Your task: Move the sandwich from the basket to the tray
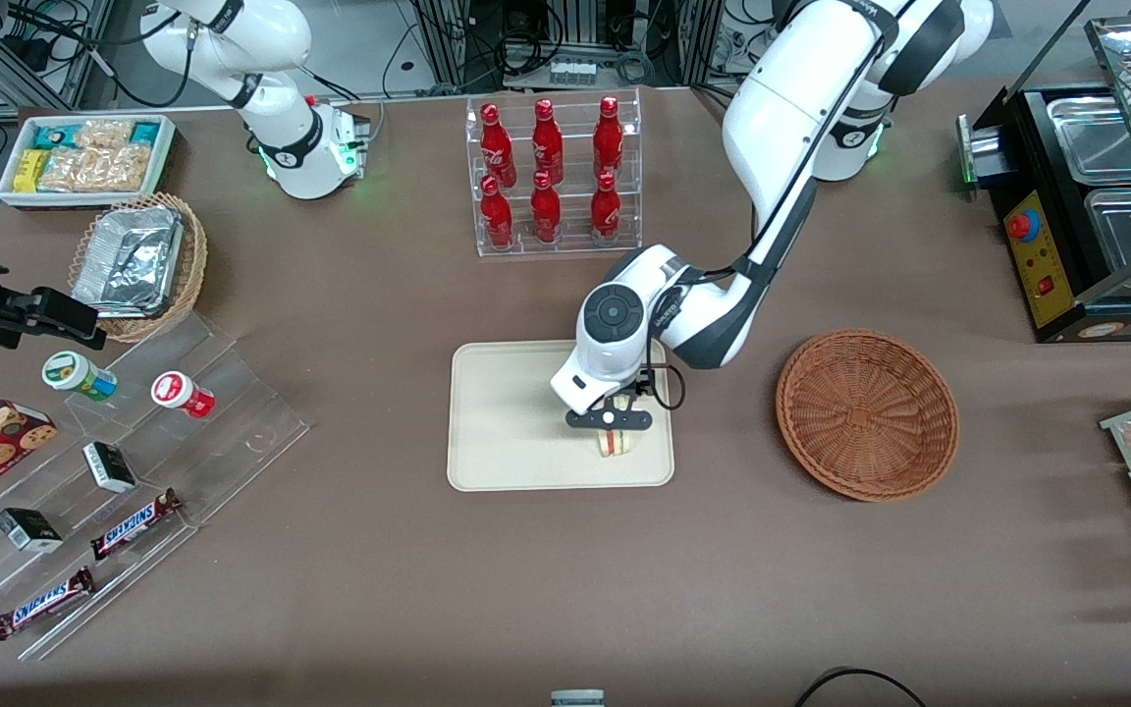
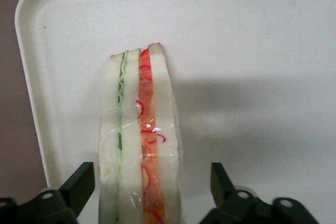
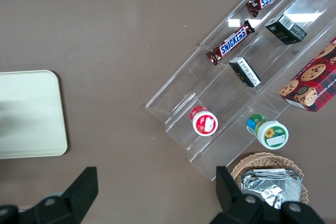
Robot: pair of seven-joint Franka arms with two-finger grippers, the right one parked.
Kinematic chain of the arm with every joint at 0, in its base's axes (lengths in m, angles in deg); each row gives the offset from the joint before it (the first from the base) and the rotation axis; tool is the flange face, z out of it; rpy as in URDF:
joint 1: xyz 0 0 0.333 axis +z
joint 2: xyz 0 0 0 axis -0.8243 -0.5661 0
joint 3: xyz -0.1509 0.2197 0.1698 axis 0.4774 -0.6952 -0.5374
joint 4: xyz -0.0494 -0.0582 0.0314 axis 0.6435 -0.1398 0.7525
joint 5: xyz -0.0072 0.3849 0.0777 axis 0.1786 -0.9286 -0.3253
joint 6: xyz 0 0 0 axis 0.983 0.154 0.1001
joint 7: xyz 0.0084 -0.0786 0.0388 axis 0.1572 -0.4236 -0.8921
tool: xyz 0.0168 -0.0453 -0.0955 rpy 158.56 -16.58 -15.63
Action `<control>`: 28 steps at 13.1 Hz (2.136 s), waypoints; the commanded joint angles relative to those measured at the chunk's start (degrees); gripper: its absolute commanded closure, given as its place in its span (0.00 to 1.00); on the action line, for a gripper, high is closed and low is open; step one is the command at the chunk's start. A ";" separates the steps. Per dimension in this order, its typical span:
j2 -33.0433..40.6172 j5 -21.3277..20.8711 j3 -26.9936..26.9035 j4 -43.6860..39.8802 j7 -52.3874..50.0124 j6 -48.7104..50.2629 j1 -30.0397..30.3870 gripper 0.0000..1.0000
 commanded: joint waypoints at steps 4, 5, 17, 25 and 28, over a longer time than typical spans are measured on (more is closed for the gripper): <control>1.34 -0.21 -0.87 -3.79 -0.87 0.53 0.08 0.00; 2.48 -0.12 -0.87 -3.79 -0.87 0.79 0.60 0.00; 15.76 0.93 -0.61 -3.79 11.42 18.71 18.44 0.00; 24.01 2.69 -0.78 -3.79 25.76 34.69 29.25 0.00; 29.63 2.08 -0.78 -4.14 30.40 42.61 32.16 0.00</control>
